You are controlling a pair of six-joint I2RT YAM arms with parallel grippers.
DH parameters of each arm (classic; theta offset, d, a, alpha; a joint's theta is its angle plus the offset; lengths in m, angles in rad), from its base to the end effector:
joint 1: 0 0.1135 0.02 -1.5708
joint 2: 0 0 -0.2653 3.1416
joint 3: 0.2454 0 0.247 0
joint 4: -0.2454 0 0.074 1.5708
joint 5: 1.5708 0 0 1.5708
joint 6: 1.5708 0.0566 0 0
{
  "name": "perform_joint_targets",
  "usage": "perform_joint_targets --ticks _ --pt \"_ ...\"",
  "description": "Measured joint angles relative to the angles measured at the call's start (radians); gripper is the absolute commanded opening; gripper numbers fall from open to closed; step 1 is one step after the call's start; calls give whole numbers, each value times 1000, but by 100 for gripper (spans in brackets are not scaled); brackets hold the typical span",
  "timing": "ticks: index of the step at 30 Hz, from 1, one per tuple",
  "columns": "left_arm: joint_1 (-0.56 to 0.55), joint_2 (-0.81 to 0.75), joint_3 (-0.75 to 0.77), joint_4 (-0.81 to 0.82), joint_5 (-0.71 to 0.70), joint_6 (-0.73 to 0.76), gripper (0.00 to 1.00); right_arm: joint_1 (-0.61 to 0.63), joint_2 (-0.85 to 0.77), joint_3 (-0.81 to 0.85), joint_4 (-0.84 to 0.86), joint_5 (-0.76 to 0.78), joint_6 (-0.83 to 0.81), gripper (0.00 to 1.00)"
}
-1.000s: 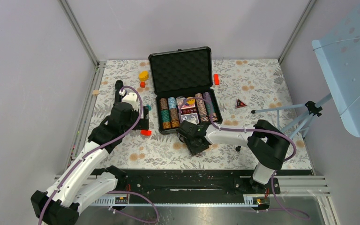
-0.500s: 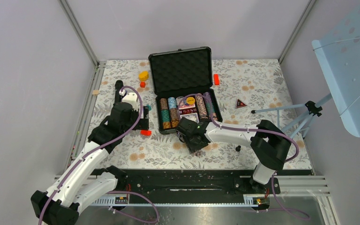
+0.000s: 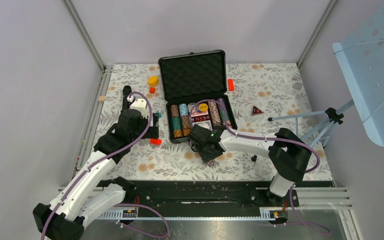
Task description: Pack up texas hold em set
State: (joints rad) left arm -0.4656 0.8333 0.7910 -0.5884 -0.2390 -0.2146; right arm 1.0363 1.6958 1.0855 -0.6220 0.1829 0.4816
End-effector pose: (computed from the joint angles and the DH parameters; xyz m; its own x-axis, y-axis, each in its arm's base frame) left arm 0.1737 -0.0723 0.2836 -0.5714 0.0555 -0.8188 0.1471 0.9885 -0.0356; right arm 0.1754 0.2760 0.1663 -0.8035 -0.4633 -0.3738 -0.5001 0.8660 0.0018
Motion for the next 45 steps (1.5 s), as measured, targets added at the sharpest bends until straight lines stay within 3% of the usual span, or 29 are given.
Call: perform_joint_targets --ticks 31,41,45 --pt "0 0 0 0 0 0 99 -9 0 -83 103 16 -13 41" --pt "0 0 0 0 0 0 99 -9 3 -83 109 4 -13 47" --pt "0 0 0 0 0 0 99 -9 5 -83 111 -9 -13 55"
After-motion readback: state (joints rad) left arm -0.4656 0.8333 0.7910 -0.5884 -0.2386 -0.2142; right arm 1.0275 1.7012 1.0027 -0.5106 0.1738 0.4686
